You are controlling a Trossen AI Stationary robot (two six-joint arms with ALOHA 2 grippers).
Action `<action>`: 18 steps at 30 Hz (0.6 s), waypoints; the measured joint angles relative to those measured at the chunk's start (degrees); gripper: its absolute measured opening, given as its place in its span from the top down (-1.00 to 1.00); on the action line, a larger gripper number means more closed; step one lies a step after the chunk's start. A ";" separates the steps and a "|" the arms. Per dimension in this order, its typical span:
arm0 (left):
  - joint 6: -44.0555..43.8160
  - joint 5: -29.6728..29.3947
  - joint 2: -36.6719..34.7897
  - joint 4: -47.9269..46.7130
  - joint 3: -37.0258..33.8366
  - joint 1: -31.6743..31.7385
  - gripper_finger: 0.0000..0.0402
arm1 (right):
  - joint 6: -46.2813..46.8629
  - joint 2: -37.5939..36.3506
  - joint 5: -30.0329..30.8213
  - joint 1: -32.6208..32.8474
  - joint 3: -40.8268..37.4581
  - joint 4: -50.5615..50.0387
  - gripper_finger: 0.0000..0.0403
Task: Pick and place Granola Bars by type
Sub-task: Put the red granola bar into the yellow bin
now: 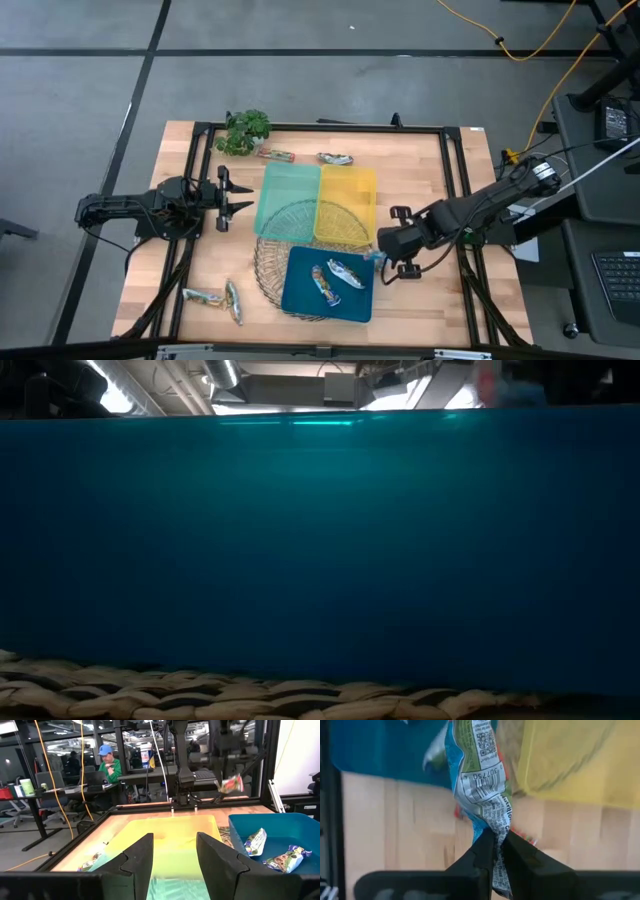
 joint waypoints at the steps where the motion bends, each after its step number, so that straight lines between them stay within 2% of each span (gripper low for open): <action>1: 0.00 0.00 0.00 0.00 0.00 0.02 0.29 | -0.44 0.00 0.11 -0.43 1.27 -0.23 0.80; 7: 0.00 0.00 0.02 0.00 -0.01 0.00 0.29 | -2.90 0.00 0.26 -4.80 9.14 -1.05 0.80; 18: 0.00 -0.02 0.00 -0.01 0.00 0.02 0.29 | -14.52 0.00 0.26 -15.46 20.80 -2.09 0.79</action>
